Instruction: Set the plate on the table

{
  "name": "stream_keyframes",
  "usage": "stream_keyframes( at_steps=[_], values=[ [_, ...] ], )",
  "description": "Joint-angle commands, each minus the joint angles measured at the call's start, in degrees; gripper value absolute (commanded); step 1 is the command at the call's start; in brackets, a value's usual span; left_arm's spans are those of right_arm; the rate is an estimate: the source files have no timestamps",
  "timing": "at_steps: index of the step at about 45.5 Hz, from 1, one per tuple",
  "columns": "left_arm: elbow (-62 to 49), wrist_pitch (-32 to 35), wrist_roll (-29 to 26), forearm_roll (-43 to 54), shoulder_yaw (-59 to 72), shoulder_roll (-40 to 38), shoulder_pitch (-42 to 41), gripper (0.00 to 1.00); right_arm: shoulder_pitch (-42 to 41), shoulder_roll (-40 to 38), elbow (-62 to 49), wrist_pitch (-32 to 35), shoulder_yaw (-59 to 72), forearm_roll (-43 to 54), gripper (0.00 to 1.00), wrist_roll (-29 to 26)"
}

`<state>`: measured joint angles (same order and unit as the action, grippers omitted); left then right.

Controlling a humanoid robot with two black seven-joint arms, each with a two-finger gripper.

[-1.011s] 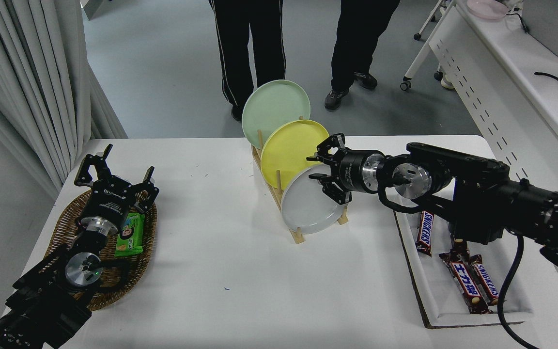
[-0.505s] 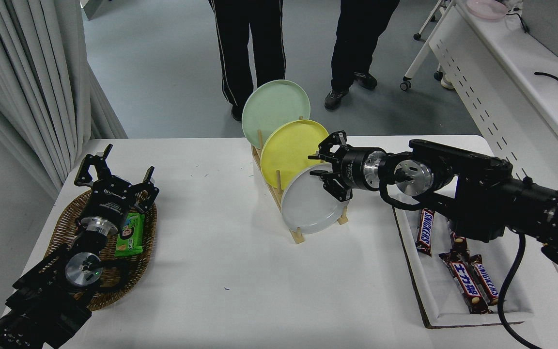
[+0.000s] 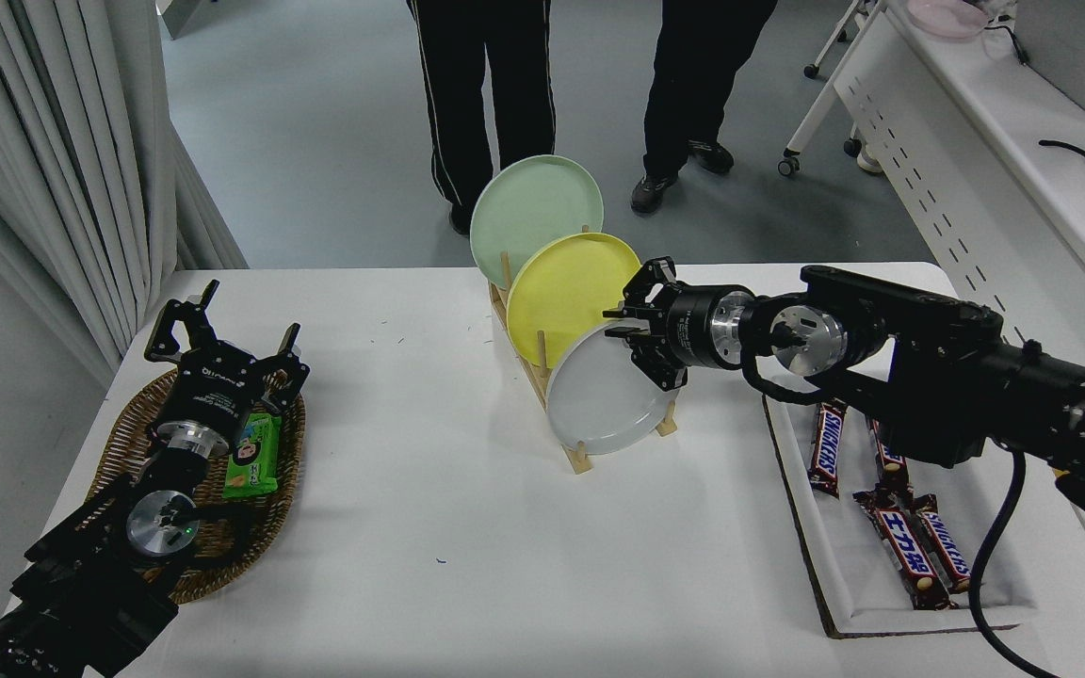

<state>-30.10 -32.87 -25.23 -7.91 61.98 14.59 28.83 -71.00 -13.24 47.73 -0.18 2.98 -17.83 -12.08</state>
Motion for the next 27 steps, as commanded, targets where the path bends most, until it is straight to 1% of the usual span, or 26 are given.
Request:
stream_keyframes(
  at_steps=[1, 7, 11, 27],
  values=[
    [-0.05, 0.00, 0.00, 0.00, 0.07, 0.00, 0.00, 1.00, 0.16, -0.21, 0.09, 0.00, -0.44, 0.25, 0.16, -0.31],
    [-0.05, 0.00, 0.00, 0.00, -0.02, 0.00, 0.00, 1.00, 0.07, -0.21, 0.00, 0.00, -0.44, 0.34, 0.16, -0.31],
    [0.04, 0.00, 0.00, 0.00, -0.02, 0.00, 0.00, 1.00, 0.07, -0.21, 0.00, 0.00, -0.44, 0.43, 0.13, -0.40],
    [0.04, 0.00, 0.00, 0.00, -0.02, 0.00, 0.00, 1.00, -0.01, -0.30, -0.18, 0.00, -0.44, 0.61, 0.13, -0.31]
  ],
)
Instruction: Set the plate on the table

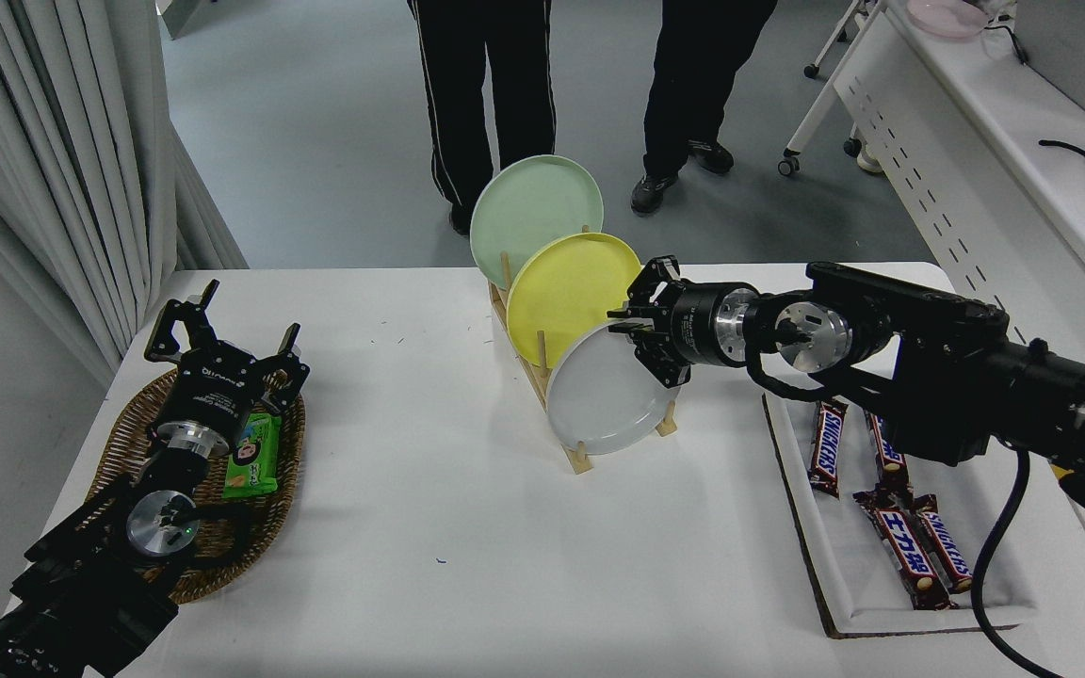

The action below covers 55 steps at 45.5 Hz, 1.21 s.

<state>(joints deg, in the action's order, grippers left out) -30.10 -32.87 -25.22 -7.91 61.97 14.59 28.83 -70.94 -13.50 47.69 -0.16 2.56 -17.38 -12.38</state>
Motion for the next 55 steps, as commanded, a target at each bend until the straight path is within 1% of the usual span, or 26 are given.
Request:
stream_keyframes(
  at_steps=[1, 14, 17, 25, 27, 31, 34, 46, 50, 55],
  values=[
    [-0.05, 0.00, 0.00, 0.00, -0.01, 0.00, 0.00, 1.00, -0.08, -0.03, -0.05, -0.02, -0.01, 0.15, 0.13, -0.01],
    [-0.05, 0.00, 0.00, 0.00, -0.01, 0.00, 0.00, 1.00, -0.08, 0.05, -0.23, -0.02, -0.10, 0.24, 0.12, -0.01],
    [0.04, 0.00, 0.00, 0.00, 0.08, 0.00, 0.00, 1.00, -0.08, 0.05, -0.32, -0.02, -0.01, 0.24, 0.10, -0.01],
    [0.04, 0.00, 0.00, 0.00, -0.01, 0.00, 0.00, 1.00, -0.08, 0.05, -0.32, -0.02, -0.01, 0.24, 0.08, -0.10],
    [0.04, 0.00, 0.00, 0.00, -0.01, 0.00, 0.00, 1.00, -0.16, 0.05, -0.32, -0.02, -0.01, 0.24, 0.05, -0.10],
    [-0.05, 0.00, 0.00, 0.00, -0.01, 0.00, 0.00, 1.00, -0.17, 0.05, -0.32, -0.02, -0.01, 0.15, 0.04, -0.10],
    [-0.05, 0.00, 0.00, 0.00, 0.08, 0.00, 0.00, 1.00, -0.17, 0.05, -0.32, -0.02, -0.01, 0.24, 0.01, -0.01],
    [-0.05, 0.00, 0.00, 0.00, -0.01, 0.00, 0.00, 1.00, -0.43, -1.09, 0.03, 0.07, -0.10, 0.06, 0.00, -0.19],
    [0.04, 0.00, 0.00, 0.00, -0.01, 0.00, 0.00, 1.00, -0.96, -2.49, 0.21, 0.16, -1.06, -0.11, 0.00, -1.24],
    [-0.05, 0.00, 0.00, 0.00, -0.01, 0.00, 0.00, 1.00, -2.01, -4.95, 1.18, 0.42, -3.44, -0.02, 0.00, -4.13]
  ],
)
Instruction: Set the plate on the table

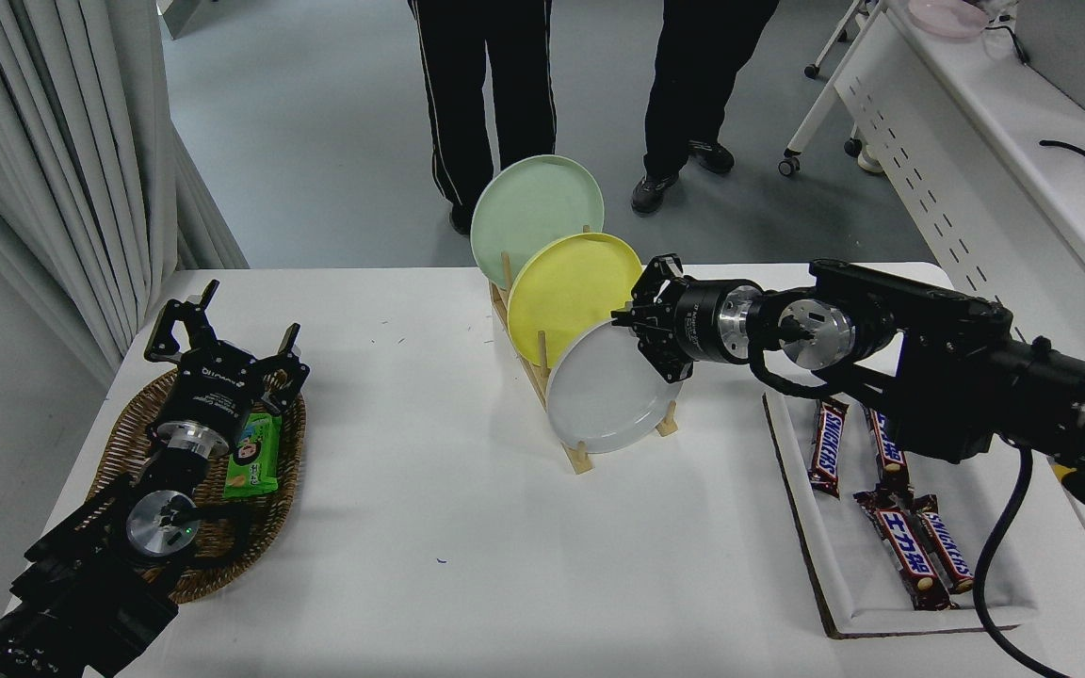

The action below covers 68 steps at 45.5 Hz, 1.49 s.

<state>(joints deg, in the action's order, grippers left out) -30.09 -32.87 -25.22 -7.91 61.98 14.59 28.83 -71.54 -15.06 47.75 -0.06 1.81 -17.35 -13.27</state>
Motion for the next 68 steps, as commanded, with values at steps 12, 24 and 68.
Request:
stream_keyframes(
  at_steps=[12, 24, 68],
  values=[
    [0.03, 0.00, 0.00, 0.00, 0.07, 0.00, 0.00, 1.00, -6.42, -9.02, 5.94, 0.06, -6.11, -3.56, 0.00, -9.40],
    [-0.06, 0.00, 0.00, 0.00, 0.07, 0.00, 0.00, 1.00, -10.46, -14.64, 15.87, -0.99, -9.46, -13.93, 0.00, -13.18],
    [0.03, 0.00, 0.00, 0.00, -0.02, 0.00, 0.00, 1.00, -13.01, -12.98, 23.44, -34.21, -20.53, -37.40, 0.00, -19.16]
  ],
)
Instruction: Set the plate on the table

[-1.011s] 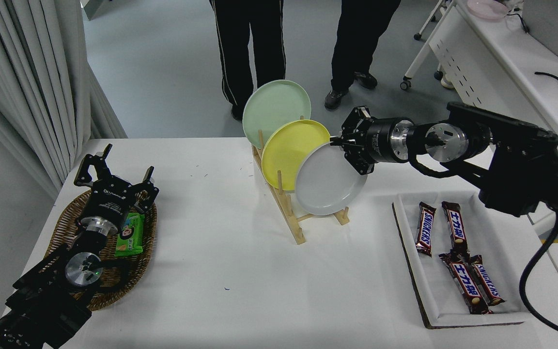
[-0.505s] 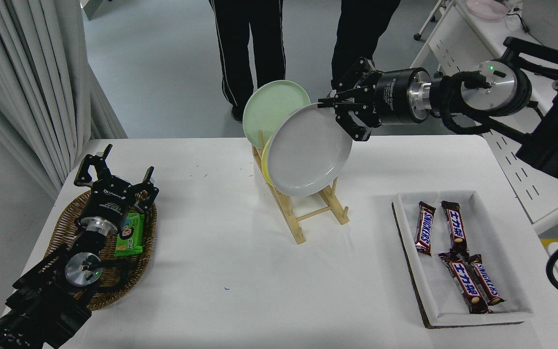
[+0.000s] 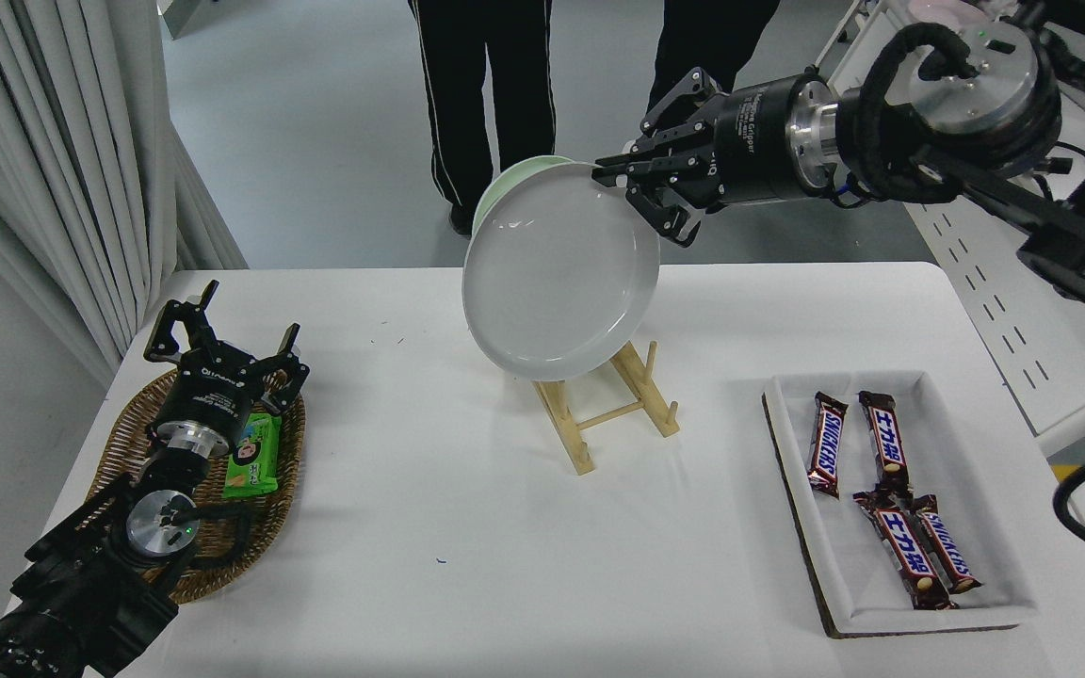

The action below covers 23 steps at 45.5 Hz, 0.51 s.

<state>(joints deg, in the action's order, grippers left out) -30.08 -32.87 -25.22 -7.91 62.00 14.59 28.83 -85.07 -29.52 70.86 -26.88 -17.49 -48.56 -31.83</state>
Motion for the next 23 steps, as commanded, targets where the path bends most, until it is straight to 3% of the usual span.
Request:
stream_keyframes(
  at_steps=[1, 9, 13, 23],
  values=[
    [0.02, 0.00, 0.00, 0.00, -0.04, 0.00, 0.00, 1.00, 0.52, 1.66, 0.42, -8.09, -1.32, -6.55, 0.00, -0.51],
    [0.02, 0.00, 0.00, 0.00, 0.05, 0.00, 0.00, 1.00, 1.31, 7.54, 2.00, -12.58, -0.79, -6.81, 0.00, -0.07],
    [0.02, 0.00, 0.00, 0.00, 0.05, 0.00, 0.00, 1.00, 3.50, 10.00, 1.39, -18.12, -0.79, -8.65, 0.00, -0.07],
    [0.02, 0.00, 0.00, 0.00, 0.05, 0.00, 0.00, 1.00, 11.23, 15.98, -2.30, -18.12, -0.44, -10.42, 0.00, -0.07]
  ],
)
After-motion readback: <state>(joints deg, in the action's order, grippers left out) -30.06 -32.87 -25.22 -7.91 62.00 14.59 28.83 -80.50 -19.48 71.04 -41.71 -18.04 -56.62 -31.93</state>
